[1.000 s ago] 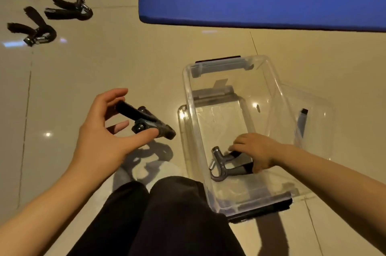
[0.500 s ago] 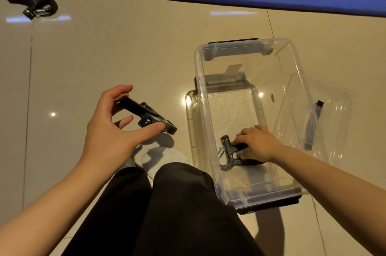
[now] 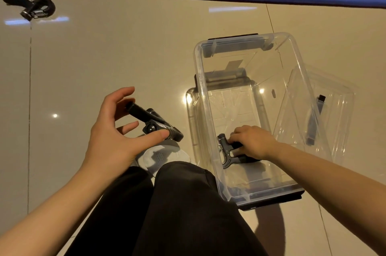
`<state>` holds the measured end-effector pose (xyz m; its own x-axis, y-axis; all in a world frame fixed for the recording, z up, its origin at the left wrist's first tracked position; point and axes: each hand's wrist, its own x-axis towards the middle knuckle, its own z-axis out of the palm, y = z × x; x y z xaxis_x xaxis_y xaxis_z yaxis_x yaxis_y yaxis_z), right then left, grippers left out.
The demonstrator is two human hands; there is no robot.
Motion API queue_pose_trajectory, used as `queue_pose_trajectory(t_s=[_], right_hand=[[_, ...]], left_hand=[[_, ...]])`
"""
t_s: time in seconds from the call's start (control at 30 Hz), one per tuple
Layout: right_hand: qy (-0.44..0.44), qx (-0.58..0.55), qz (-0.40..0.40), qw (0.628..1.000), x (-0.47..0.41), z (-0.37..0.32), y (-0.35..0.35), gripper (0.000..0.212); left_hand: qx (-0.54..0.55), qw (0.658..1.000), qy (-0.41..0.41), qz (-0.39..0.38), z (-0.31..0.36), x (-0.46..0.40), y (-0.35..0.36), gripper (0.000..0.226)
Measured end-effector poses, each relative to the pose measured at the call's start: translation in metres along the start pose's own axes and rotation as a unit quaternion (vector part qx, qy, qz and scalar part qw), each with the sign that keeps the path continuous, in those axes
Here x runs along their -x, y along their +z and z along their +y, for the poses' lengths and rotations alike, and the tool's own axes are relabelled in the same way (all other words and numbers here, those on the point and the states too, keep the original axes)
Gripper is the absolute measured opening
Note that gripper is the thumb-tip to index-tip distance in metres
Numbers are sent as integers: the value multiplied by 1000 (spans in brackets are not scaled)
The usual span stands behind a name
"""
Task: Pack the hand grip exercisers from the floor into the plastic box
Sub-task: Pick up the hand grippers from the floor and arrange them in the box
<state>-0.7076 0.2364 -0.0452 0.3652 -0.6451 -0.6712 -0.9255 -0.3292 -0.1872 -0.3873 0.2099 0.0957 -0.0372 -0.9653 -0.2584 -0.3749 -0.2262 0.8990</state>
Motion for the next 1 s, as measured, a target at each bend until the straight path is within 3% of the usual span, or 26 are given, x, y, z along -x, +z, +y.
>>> queue_pose_trajectory(t_s=[0.23,0.53,0.63,0.73,0.8,0.87,1.0], right_hand=[[2,154,-8,988,8,7,-8,37],[32,117,-22,992,9,3,-21,42],[71,-80,157,982,23,-6,-37,31],[40,-249,375,892,49,-31,-76,25],[-20,-278,444,852,62,-57,-109,30],[-73,-271,474,835,67,-79,-137,37],[-123,-206,541,806,64,-97,-170,37]], left_hand=[[-9,1000,4,8,0,-2,-2,94],[3,999,36,-11,12,-3,-6,87],[63,997,47,1,27,-8,-22,79],[165,985,-3,59,39,-13,-29,81],[220,969,-57,101,47,-15,-26,72],[258,953,-111,115,59,-18,-16,58],[300,936,-176,59,84,-22,-1,45]])
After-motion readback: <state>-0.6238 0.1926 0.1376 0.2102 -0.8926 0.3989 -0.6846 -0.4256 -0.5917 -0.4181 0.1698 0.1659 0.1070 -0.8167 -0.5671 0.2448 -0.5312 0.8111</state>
